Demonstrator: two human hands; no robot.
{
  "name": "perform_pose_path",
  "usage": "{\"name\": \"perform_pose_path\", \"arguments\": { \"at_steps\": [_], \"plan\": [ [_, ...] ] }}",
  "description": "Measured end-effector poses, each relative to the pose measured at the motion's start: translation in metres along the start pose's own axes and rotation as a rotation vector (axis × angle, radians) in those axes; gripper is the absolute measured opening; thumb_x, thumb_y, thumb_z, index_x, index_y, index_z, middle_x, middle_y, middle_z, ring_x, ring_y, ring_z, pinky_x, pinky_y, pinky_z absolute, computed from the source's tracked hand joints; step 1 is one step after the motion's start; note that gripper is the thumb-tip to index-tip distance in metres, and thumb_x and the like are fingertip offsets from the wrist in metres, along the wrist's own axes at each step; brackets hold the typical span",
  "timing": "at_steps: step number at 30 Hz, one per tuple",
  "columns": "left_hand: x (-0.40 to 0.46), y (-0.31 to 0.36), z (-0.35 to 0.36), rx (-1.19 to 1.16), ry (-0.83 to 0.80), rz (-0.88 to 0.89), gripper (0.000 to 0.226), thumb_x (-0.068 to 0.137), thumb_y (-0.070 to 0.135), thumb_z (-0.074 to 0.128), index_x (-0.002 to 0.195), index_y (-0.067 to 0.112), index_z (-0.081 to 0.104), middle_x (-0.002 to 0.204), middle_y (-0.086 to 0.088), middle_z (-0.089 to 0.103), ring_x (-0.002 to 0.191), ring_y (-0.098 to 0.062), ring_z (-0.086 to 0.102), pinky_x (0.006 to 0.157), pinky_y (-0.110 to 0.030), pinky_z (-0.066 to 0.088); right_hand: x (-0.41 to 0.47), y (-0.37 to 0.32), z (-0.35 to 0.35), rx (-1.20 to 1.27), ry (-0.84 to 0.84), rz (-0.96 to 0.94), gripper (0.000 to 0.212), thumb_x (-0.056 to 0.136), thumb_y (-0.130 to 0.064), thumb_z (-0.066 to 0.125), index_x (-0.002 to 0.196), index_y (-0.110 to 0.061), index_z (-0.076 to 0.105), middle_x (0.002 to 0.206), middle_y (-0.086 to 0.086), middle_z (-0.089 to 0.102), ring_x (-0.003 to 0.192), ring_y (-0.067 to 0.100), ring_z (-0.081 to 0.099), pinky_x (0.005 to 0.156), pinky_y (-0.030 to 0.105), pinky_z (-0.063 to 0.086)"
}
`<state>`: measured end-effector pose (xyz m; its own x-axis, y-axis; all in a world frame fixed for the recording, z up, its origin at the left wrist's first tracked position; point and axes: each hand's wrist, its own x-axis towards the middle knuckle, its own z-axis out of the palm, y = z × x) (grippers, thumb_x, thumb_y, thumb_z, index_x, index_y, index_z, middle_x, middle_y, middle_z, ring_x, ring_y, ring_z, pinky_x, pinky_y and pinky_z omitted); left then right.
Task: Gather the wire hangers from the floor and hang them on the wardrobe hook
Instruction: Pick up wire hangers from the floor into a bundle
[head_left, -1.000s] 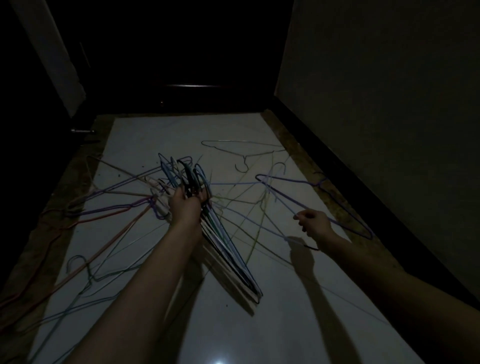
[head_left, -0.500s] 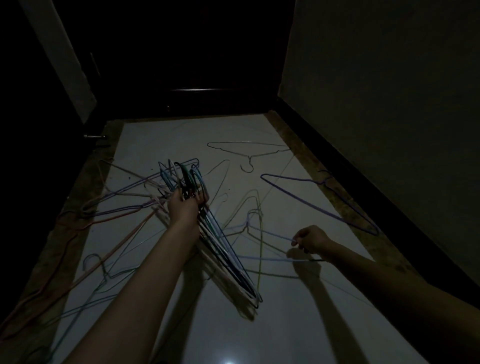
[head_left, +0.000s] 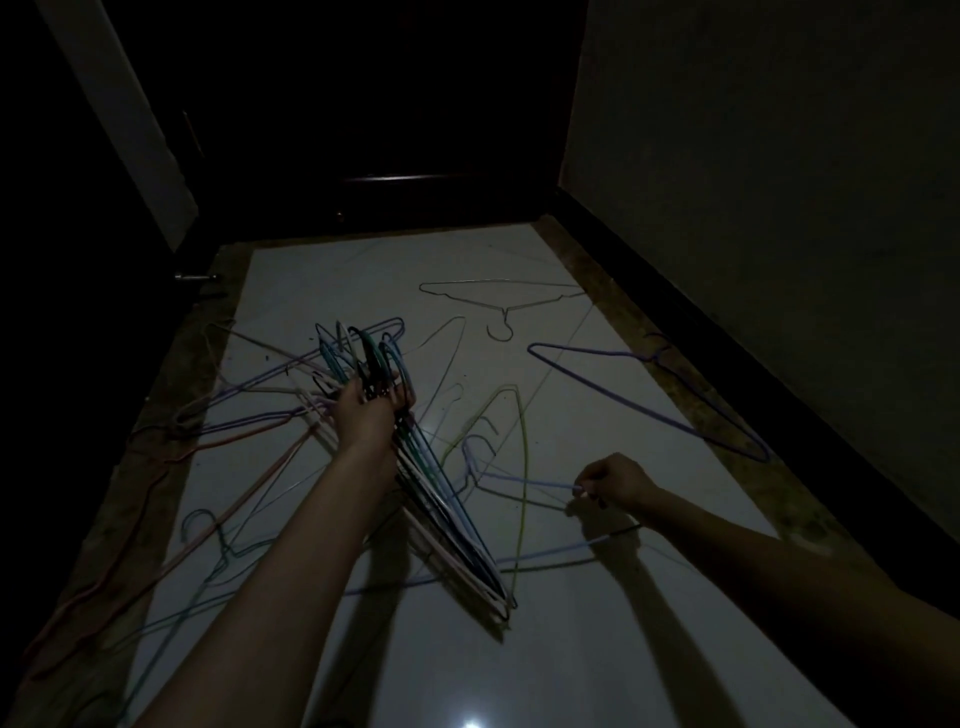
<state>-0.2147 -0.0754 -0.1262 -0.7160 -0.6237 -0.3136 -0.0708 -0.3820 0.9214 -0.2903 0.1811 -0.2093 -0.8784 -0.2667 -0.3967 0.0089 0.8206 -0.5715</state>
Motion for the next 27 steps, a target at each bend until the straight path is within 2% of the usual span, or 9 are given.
{"name": "perform_pose_path", "arguments": {
  "at_steps": [2, 5, 8, 14, 17, 20, 22, 24, 27],
  "plan": [
    [0.001, 0.0, 0.0, 0.004, -0.001, -0.005, 0.044, 0.092, -0.011, 0.042, 0.134, 0.003, 0.046, 0.1, -0.015, 0.06, 0.074, -0.016, 0.056, 0.061, -0.027, 0.045, 0.0, -0.001, -0.003, 0.069, 0.021, 0.001, 0.018, 0.091, -0.006, 0.056, 0.096, 0.004, 0.07, 0.069, 0.007, 0.061, 0.047, 0.0, 0.052, 0.051, 0.01, 0.04],
    [0.0, 0.005, 0.002, -0.014, -0.007, 0.006, 0.04, 0.09, -0.011, 0.047, 0.127, 0.0, 0.05, 0.082, -0.005, 0.057, 0.071, -0.015, 0.054, 0.061, -0.028, 0.046, -0.006, -0.005, -0.011, 0.176, 0.027, -0.031, 0.018, 0.091, -0.001, 0.054, 0.093, 0.004, 0.07, 0.071, 0.001, 0.062, 0.062, 0.008, 0.053, 0.049, 0.009, 0.043],
    [-0.002, 0.014, 0.006, -0.055, -0.006, 0.014, 0.038, 0.087, -0.013, 0.05, 0.123, -0.001, 0.053, 0.079, -0.005, 0.056, 0.069, -0.015, 0.054, 0.061, -0.026, 0.045, -0.017, -0.012, -0.023, 0.235, 0.012, -0.088, 0.02, 0.091, 0.004, 0.05, 0.092, 0.002, 0.07, 0.077, 0.002, 0.063, 0.068, 0.009, 0.053, 0.048, 0.009, 0.042],
    [-0.003, 0.028, 0.017, -0.098, -0.005, 0.042, 0.039, 0.091, -0.01, 0.048, 0.129, -0.003, 0.048, 0.109, -0.02, 0.058, 0.074, -0.017, 0.057, 0.067, -0.027, 0.049, -0.034, -0.018, -0.049, 0.311, 0.088, -0.122, 0.02, 0.093, 0.004, 0.047, 0.093, 0.004, 0.068, 0.071, 0.003, 0.058, 0.062, 0.011, 0.047, 0.045, 0.007, 0.038],
    [-0.003, 0.034, 0.02, -0.104, -0.008, 0.057, 0.039, 0.092, -0.01, 0.047, 0.13, -0.001, 0.048, 0.123, -0.023, 0.057, 0.075, -0.016, 0.058, 0.068, -0.025, 0.051, -0.035, -0.019, -0.054, 0.361, 0.166, -0.07, 0.02, 0.094, 0.0, 0.047, 0.094, -0.001, 0.067, 0.074, 0.005, 0.057, 0.061, 0.013, 0.045, 0.048, 0.012, 0.038],
    [-0.003, 0.036, 0.018, -0.095, -0.031, 0.064, 0.039, 0.092, -0.011, 0.046, 0.129, -0.001, 0.049, 0.108, -0.017, 0.06, 0.072, -0.013, 0.057, 0.059, -0.019, 0.051, -0.034, -0.025, -0.053, 0.418, 0.214, -0.042, 0.021, 0.096, -0.004, 0.046, 0.097, -0.002, 0.066, 0.079, 0.009, 0.057, 0.061, 0.013, 0.045, 0.053, 0.02, 0.034],
    [-0.006, 0.035, 0.016, -0.064, -0.033, 0.065, 0.036, 0.091, -0.011, 0.047, 0.124, 0.001, 0.052, 0.09, -0.009, 0.061, 0.069, -0.013, 0.057, 0.051, -0.016, 0.049, -0.034, -0.032, -0.052, 0.508, 0.217, -0.038, 0.02, 0.096, -0.003, 0.045, 0.1, -0.001, 0.065, 0.077, 0.006, 0.056, 0.062, 0.012, 0.045, 0.053, 0.018, 0.035],
    [-0.008, 0.032, 0.015, -0.021, -0.036, 0.068, 0.035, 0.09, -0.011, 0.048, 0.122, 0.002, 0.054, 0.083, -0.006, 0.06, 0.068, -0.013, 0.057, 0.046, -0.017, 0.046, -0.035, -0.041, -0.049, 0.594, 0.202, -0.04, 0.019, 0.095, -0.002, 0.046, 0.102, 0.0, 0.064, 0.076, 0.004, 0.055, 0.063, 0.012, 0.047, 0.055, 0.018, 0.038],
    [-0.013, 0.028, 0.014, -0.043, -0.034, 0.038, 0.034, 0.09, -0.012, 0.048, 0.12, 0.002, 0.054, 0.089, -0.01, 0.06, 0.069, -0.014, 0.056, 0.059, -0.022, 0.047, -0.037, -0.059, -0.043, 0.642, 0.141, -0.077, 0.018, 0.095, -0.001, 0.047, 0.101, -0.001, 0.063, 0.078, 0.005, 0.055, 0.065, 0.012, 0.049, 0.059, 0.02, 0.042]
  ]
}}
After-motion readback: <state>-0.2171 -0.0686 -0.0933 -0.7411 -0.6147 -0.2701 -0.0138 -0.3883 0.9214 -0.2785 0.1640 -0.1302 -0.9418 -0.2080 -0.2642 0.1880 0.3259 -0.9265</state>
